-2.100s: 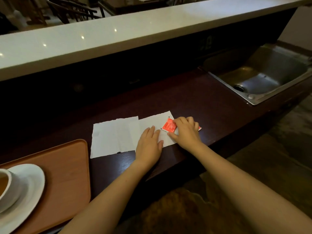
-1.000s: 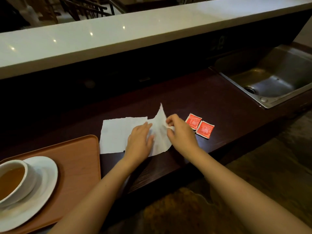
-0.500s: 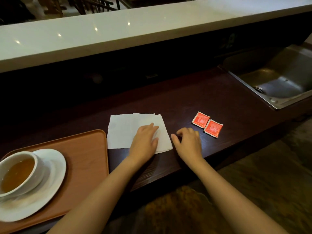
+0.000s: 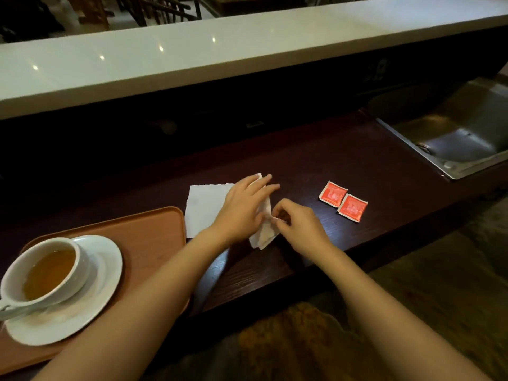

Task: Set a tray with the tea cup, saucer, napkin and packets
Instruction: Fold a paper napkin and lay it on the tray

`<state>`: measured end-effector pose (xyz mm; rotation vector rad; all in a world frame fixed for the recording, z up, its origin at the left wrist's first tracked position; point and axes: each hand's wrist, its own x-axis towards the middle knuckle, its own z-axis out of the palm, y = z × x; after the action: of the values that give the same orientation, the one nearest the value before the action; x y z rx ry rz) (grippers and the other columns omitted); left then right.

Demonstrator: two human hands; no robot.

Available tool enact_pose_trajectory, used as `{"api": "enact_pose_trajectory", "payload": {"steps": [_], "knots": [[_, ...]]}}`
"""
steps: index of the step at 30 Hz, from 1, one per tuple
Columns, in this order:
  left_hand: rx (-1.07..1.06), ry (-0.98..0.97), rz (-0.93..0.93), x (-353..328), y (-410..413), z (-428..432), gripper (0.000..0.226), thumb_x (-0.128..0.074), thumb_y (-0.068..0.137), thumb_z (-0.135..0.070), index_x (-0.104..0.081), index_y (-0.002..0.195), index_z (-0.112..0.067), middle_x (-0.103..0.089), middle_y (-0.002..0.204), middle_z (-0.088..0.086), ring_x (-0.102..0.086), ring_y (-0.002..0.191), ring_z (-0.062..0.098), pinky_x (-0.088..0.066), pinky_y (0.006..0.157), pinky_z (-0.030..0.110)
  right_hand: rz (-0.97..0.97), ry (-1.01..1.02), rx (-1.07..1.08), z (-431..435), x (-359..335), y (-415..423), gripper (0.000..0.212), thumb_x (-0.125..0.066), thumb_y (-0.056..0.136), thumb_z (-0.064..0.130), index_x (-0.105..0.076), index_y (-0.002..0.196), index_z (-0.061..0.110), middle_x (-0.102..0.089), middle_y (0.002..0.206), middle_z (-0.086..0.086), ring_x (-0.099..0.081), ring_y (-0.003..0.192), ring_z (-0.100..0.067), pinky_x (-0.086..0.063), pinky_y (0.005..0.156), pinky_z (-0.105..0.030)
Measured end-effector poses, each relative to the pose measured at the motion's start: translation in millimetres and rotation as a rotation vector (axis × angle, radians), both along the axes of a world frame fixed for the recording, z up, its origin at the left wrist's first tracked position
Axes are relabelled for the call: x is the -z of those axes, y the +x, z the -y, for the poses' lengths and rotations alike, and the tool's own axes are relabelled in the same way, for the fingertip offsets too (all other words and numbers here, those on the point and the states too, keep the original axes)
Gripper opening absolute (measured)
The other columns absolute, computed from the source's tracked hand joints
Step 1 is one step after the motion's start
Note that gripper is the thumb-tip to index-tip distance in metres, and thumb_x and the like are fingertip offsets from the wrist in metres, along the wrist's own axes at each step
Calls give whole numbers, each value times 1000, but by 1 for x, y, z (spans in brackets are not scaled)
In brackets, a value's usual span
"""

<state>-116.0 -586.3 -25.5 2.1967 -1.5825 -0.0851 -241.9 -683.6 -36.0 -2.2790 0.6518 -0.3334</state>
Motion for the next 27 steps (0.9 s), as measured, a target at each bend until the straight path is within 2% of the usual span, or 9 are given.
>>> {"api": "enact_pose_trajectory", "payload": {"steps": [3,6,9,11,13,18,20,24,27], "knots": [[102,96,1,-35,12,0,28,-60,82,-23,-62,109,-19,-63,120,2,-46,122,18,-10,115,39,60,-3,-133,6,-31,1,9,-61,79,13,-61,81,21,-66,80,3,-61,73,-17,-49,68,-35],[64,71,-169,-60,18,-13,10,-60,83,-26,-65,89,-19,-68,92,-3,-58,90,12,-36,102,31,170,182,-108,12,-61,4,10,-63,80,11,-64,86,19,-67,83,3,-63,79,-12,-50,72,-30],[-30,-35,-342,-77,21,-32,10,-62,83,-27,-64,86,-18,-66,88,-5,-58,83,6,-43,74,13,169,480,-80,15,-80,5,22,-69,79,19,-63,100,15,-71,95,-12,-66,88,-21,-52,78,-36],[-110,-87,-474,-84,23,-44,12,-64,82,-26,-64,87,-15,-66,87,-3,-61,83,10,-45,73,18,131,533,-101,13,-85,7,23,-71,77,19,-64,99,15,-71,99,-18,-67,90,-25,-52,81,-37],[-198,-146,-633,-86,25,-57,13,-65,80,-26,-64,87,-14,-69,87,5,-64,82,15,-49,74,27,147,516,-119,8,-89,12,15,-72,76,14,-66,89,15,-72,91,-13,-67,82,-20,-53,76,-31],[-335,-235,-911,-74,23,-94,23,-68,77,-30,-61,98,-22,-72,93,4,-68,83,13,-52,68,22,187,448,-116,-15,-93,36,11,-68,79,16,-65,70,21,-65,50,15,-56,47,5,-40,47,-6],[-367,-241,-999,-67,23,-111,30,-70,76,-25,-60,105,-22,-72,96,6,-69,87,18,-56,73,31,164,419,-122,-24,-91,45,11,-68,79,19,-66,69,19,-64,47,14,-54,44,4,-39,46,-7],[-490,-297,-1047,-53,19,-143,28,-68,78,-23,-60,105,-18,-70,94,3,-68,82,16,-51,55,18,79,376,-163,-42,-86,66,16,-67,80,25,-69,67,17,-67,58,8,-57,48,2,-45,50,-14],[-581,-349,-1066,-43,16,-163,21,-66,79,-23,-61,99,-20,-68,93,-1,-66,84,14,-51,56,20,10,288,-223,-59,-82,83,19,-66,82,27,-68,65,19,-66,61,6,-57,49,-1,-45,49,-13]]}}
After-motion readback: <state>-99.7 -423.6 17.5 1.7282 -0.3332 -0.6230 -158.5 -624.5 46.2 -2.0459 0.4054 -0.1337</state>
